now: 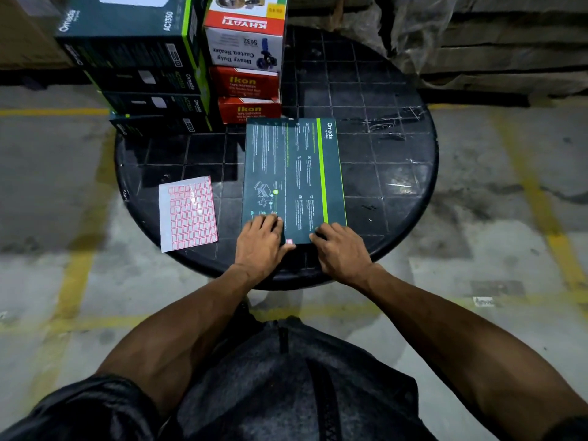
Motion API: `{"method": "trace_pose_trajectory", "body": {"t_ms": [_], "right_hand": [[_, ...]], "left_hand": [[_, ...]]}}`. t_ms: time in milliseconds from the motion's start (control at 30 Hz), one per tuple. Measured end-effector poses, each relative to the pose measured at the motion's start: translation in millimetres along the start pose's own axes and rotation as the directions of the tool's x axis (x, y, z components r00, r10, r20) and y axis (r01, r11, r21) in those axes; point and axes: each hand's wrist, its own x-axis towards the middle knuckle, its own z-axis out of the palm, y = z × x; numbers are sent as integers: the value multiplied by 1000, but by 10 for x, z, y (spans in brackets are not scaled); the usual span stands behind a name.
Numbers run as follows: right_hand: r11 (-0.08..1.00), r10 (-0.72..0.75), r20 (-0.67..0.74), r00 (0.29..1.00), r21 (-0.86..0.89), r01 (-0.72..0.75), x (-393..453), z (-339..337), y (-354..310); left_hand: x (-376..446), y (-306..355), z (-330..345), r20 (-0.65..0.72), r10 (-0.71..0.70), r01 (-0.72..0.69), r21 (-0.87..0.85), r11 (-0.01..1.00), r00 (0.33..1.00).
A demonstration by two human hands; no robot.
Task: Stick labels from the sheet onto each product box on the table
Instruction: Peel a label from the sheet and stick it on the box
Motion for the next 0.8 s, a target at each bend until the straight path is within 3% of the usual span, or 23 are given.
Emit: {"method": "trace_pose_trajectory", "body": {"t_ms": [200,300,400,500,600,800], "right_hand": [[1000,7,16,1000,3,-7,7,-22,-11],[1000,19,14,1000,11,-19,6,-23,-11],[1000,20,8,1000,23,-20,17,-23,-10],[999,18,7,1000,28,-18,20,-32,-1],[999,23,4,1000,43,-23,19,-27,4],[998,13,-4,1000,55,-12,26,-17,11]], "left_hand": [[-22,-42,28,50,40,-40,8,999,998],[-35,-95,18,48,51,-48,-66,997,998],[0,-96,-27,34,-50,56,-238,970,998],[54,-66,-31,144,-227,264,-358,896,963],[73,-47,57,252,-233,304,-297,905,939],[98,-20,84,327,-237,340,-305,890,915]]}}
